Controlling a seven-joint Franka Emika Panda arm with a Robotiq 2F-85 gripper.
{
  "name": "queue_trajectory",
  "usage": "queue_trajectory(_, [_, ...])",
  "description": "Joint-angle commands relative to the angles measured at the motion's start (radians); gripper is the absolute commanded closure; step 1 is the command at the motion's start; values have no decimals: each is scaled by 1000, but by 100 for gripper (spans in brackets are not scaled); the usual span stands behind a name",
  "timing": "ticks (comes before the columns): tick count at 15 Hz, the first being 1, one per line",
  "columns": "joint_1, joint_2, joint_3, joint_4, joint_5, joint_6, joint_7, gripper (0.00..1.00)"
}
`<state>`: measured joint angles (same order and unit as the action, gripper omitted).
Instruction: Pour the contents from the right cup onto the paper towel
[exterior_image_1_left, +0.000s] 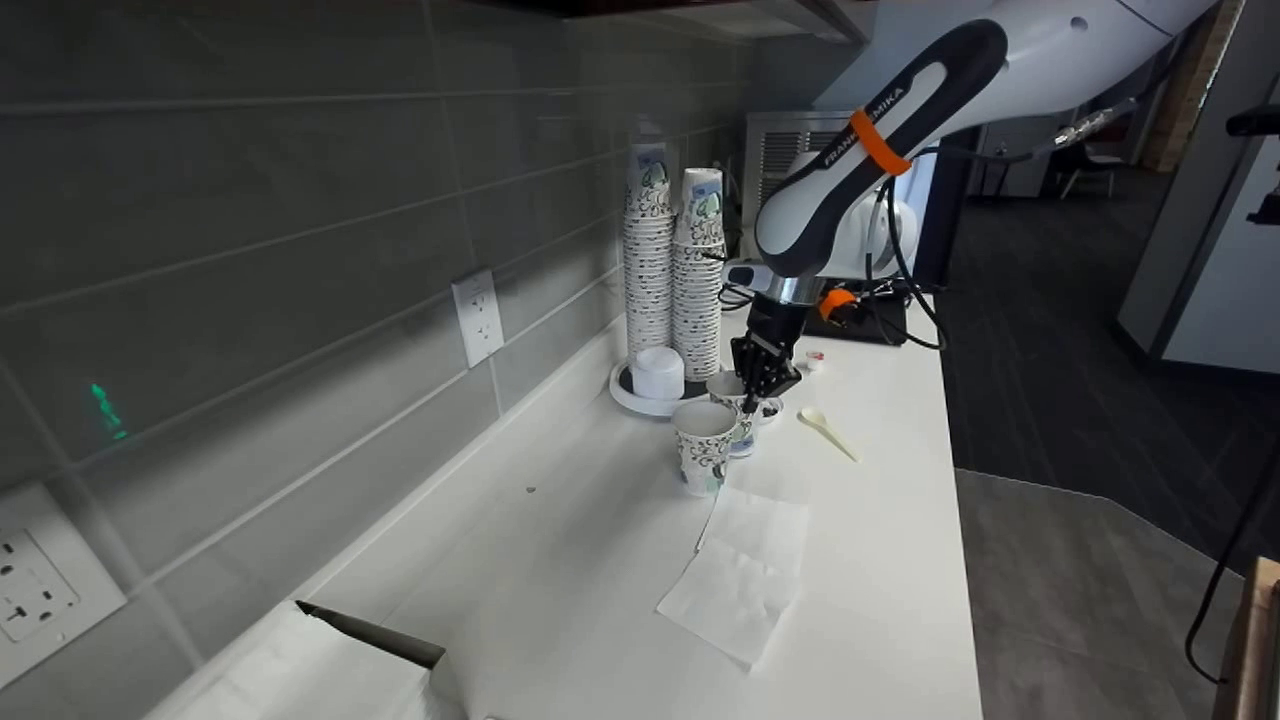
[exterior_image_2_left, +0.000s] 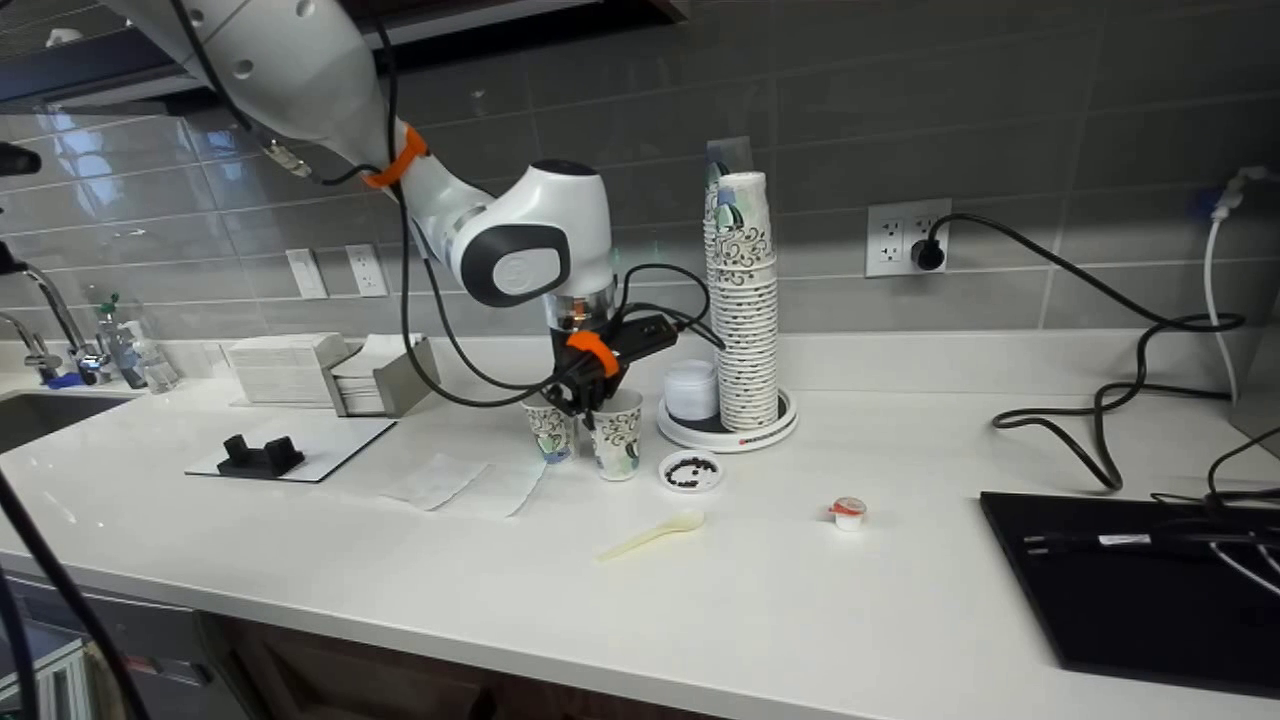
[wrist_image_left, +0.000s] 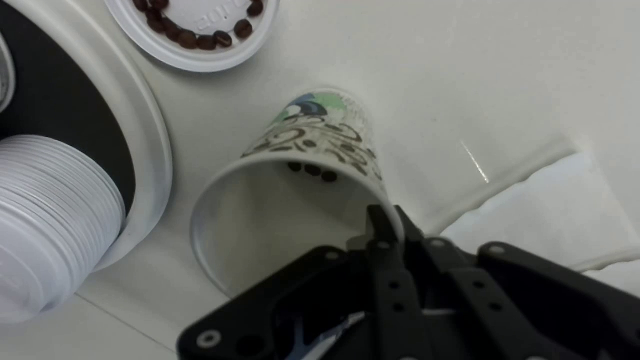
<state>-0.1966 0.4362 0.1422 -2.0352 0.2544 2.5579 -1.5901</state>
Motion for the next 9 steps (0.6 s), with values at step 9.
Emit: queue_trajectory(9, [-17, -165, 16, -110, 60, 36, -25, 99])
